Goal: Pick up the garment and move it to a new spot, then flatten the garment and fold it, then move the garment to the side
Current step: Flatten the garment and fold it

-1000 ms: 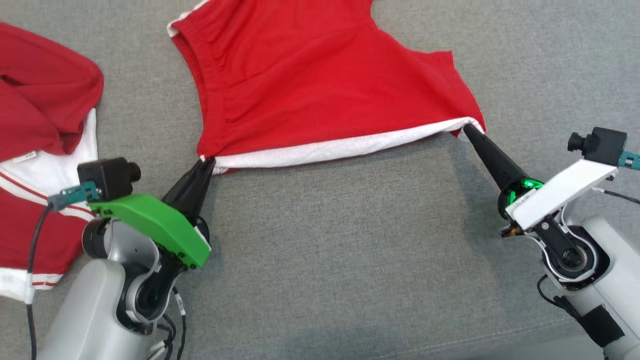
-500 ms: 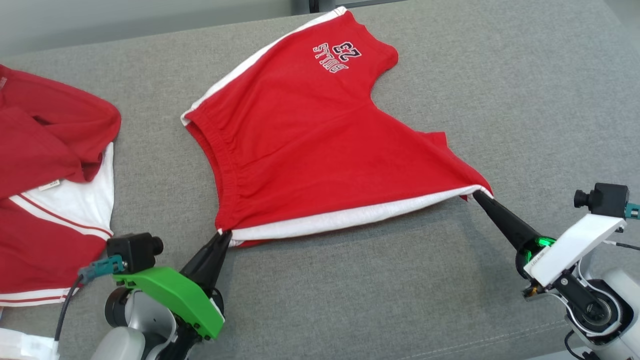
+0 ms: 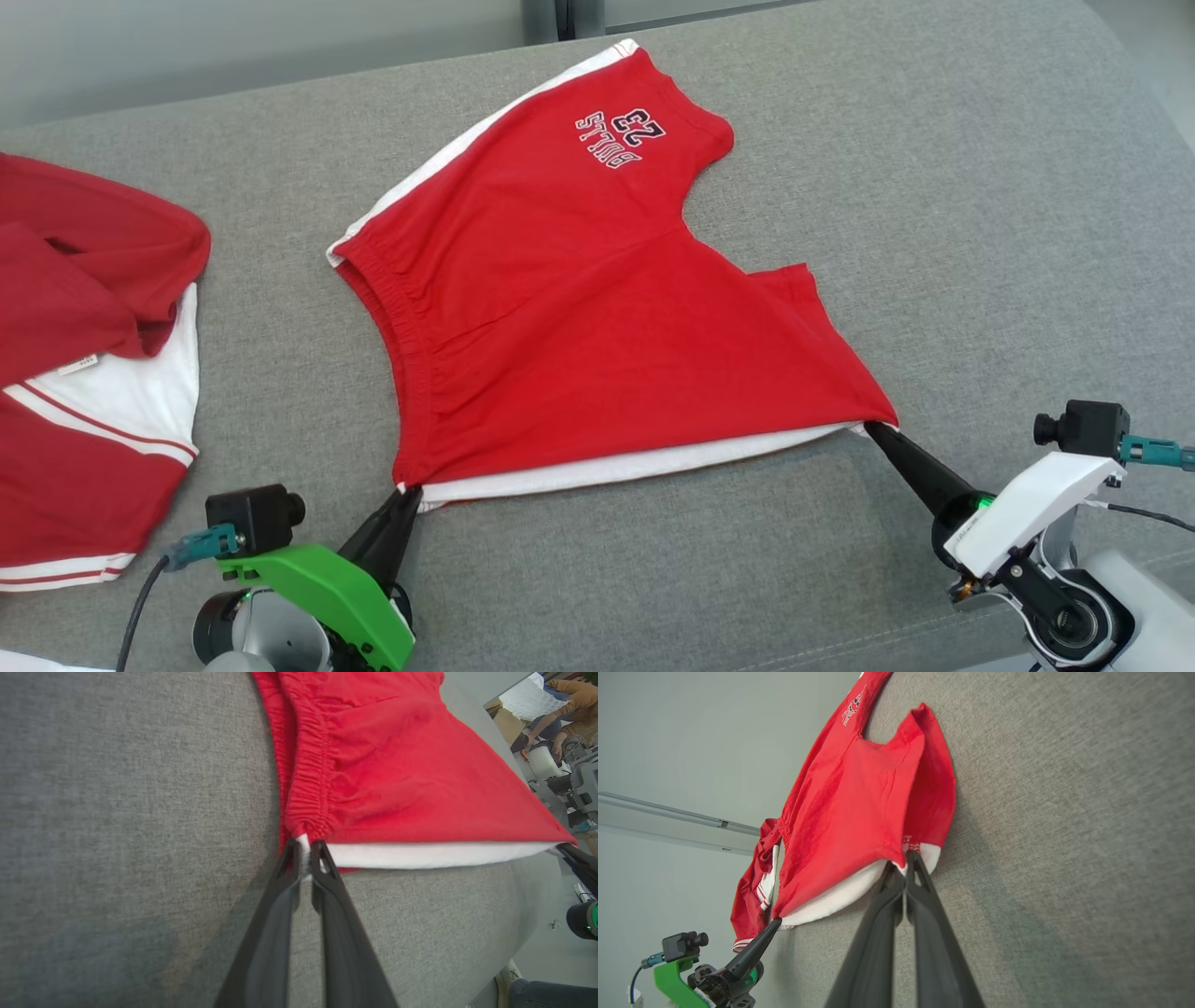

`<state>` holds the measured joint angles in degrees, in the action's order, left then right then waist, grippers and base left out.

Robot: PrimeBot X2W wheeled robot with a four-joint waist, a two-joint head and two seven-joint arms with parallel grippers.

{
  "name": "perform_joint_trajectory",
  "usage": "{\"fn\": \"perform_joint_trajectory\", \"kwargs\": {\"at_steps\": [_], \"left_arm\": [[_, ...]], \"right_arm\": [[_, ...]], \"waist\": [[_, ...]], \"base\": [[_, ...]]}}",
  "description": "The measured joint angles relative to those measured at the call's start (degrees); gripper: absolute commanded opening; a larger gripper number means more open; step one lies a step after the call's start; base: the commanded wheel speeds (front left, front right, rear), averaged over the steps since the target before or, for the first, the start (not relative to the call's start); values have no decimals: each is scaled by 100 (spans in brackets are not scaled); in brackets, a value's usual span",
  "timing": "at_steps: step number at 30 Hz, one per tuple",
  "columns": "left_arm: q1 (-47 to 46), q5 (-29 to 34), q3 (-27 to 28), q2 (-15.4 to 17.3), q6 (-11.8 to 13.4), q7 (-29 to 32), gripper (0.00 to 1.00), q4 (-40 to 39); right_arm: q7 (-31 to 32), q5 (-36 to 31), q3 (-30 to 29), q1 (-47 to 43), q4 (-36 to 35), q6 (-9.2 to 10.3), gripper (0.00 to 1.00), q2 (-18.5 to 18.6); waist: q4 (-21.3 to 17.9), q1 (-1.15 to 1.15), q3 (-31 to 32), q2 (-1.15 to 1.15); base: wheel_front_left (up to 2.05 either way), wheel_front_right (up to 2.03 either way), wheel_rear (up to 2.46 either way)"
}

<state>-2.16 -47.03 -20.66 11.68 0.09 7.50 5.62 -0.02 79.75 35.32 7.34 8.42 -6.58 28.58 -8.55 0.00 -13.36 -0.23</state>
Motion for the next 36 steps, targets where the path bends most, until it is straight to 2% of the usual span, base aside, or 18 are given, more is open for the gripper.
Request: {"fn": "perform_joint_trajectory", "kwargs": {"at_steps": [6, 7, 8, 9, 10, 11, 12, 13, 14, 15, 17, 25, 30, 33, 36], "left_arm": [[-1, 112, -15, 4, 2, -21, 0, 246], [-2, 113, -21, 4, 2, -40, 3, 280], [-8, 125, -44, -11, 1, -58, 9, 311], [-8, 125, -47, -19, 1, -58, 24, 316], [-8, 125, -54, -21, 1, -58, 24, 325], [-8, 126, -60, -22, 1, -77, 34, 339], [-8, 132, -65, -26, 1, -104, 44, 350], [-8, 143, -74, -30, 1, -126, 64, 369], [-8, 158, -85, -30, 1, -134, 76, 391], [-8, 164, -94, -30, 1, -141, 82, 425], [-8, 166, -115, -38, 0, -192, 100, 467], [-7, 193, -127, -122, 3, -261, 100, 469], [-2, 506, -1, 37, 179, -485, 100, 455], [7, 542, 51, 55, 236, -613, 100, 401], [7, 606, 80, 46, 252, -767, 100, 302]], "right_arm": [[-103, -144, 94, 40, 311, -47, 11, -165], [-107, -207, 124, 40, 357, -47, 27, -168], [-167, -289, 134, 41, 480, -47, 28, -164], [-171, -301, 147, 42, 514, -47, 48, -162], [-196, -355, 165, 45, 546, -47, 48, -164], [-222, -404, 176, 54, 580, -48, 76, -164], [-248, -444, 187, 70, 612, -48, 99, -163], [-249, -490, 197, 91, 638, -48, 100, -163], [-276, -547, 204, 118, 670, -47, 100, -164], [-308, -591, 211, 153, 702, -47, 100, -163], [-383, -695, 231, 215, 731, -47, 100, -164], [-740, -1193, 293, 304, 843, -47, 100, -135], [-1256, -1640, 174, 433, 845, -30, 100, -34], [-1417, -2329, 207, 594, 835, 144, 100, 123], [-1451, -2805, 274, 696, 777, 260, 100, 131]], "waist": [[-10, 0, -17, 0], [-9, 0, -16, 0], [5, 0, -3, 0], [12, 0, 5, 0], [16, 0, 12, 0], [18, 0, 18, 0], [20, 0, 23, 0], [23, 0, 30, 0], [25, 0, 37, 0], [27, 0, 44, 0], [30, 0, 63, 0], [50, 0, 87, 0], [60, 0, 113, 0], [64, 0, 133, 0], [75, 0, 163, 0]], "base": [[0, 0, 0], [0, 0, 0], [0, 0, 0], [0, 0, 0], [0, 0, 0], [0, 0, 0], [0, 0, 0], [0, 0, 0], [0, 0, 0], [0, 0, 0], [0, 0, 0], [0, 0, 0], [0, 0, 0], [0, 0, 0], [0, 0, 0]]}}
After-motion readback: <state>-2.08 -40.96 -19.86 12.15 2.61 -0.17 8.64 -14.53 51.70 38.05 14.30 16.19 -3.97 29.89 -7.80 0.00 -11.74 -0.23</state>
